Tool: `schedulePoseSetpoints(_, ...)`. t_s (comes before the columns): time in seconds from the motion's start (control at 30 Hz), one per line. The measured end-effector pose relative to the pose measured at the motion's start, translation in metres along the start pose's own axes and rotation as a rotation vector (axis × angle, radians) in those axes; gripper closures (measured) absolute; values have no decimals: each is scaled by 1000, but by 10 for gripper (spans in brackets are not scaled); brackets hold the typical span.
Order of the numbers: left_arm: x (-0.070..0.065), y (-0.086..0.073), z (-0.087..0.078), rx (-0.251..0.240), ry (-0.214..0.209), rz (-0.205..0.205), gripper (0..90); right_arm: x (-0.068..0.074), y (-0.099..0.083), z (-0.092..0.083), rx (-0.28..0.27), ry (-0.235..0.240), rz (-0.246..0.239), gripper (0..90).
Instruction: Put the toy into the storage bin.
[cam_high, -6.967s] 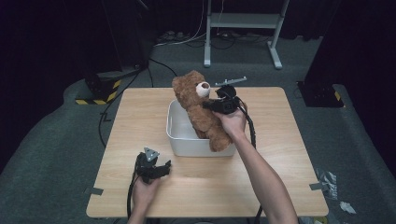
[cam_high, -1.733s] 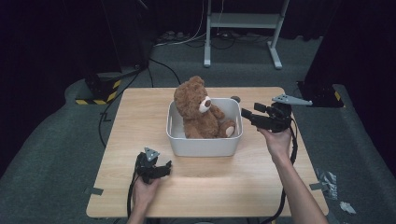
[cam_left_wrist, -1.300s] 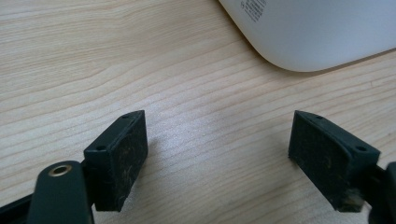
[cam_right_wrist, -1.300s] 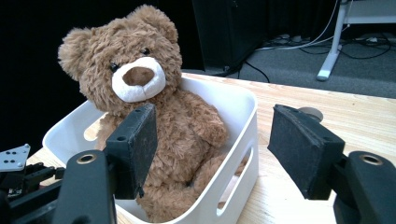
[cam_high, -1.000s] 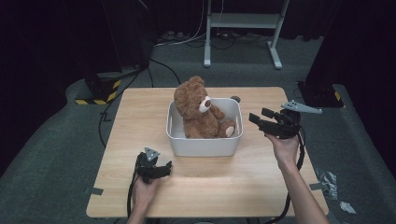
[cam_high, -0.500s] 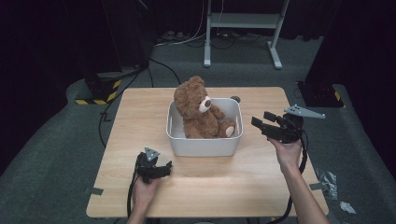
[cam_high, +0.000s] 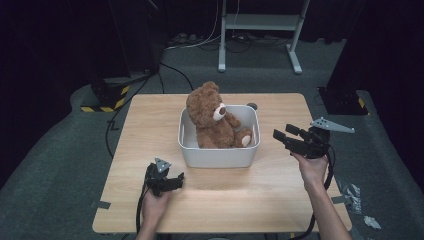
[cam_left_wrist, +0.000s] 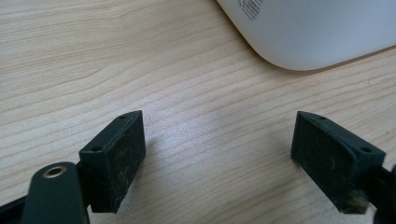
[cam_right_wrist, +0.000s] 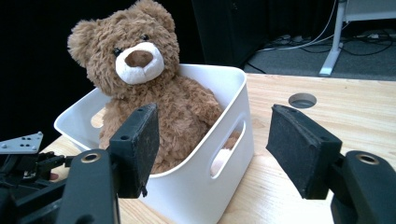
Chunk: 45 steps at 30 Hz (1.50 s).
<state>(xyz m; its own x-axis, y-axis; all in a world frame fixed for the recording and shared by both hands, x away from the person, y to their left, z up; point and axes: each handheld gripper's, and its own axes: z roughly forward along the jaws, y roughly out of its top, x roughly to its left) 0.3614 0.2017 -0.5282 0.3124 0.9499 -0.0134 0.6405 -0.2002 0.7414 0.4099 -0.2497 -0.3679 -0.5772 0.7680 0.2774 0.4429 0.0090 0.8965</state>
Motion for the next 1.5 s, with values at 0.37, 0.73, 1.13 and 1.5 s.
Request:
schedulePoseSetpoints(0.37, 0, 0, 0, 0, 0, 0, 178, -3, -9, -8, 8, 1, 5, 363)
schedulePoseSetpoints(0.73, 0, 0, 0, -1, 0, 1, 178, -6, -20, -12, 16, 3, 11, 373)
schedulePoseSetpoints(1.13, 0, 0, 0, 0, 1, 0, 178, -10, -35, -20, 26, 4, 28, 382)
schedulePoseSetpoints(1.5, 0, 0, 0, 1, 0, 5, 179, -12, -47, -23, 27, 5, 38, 381)
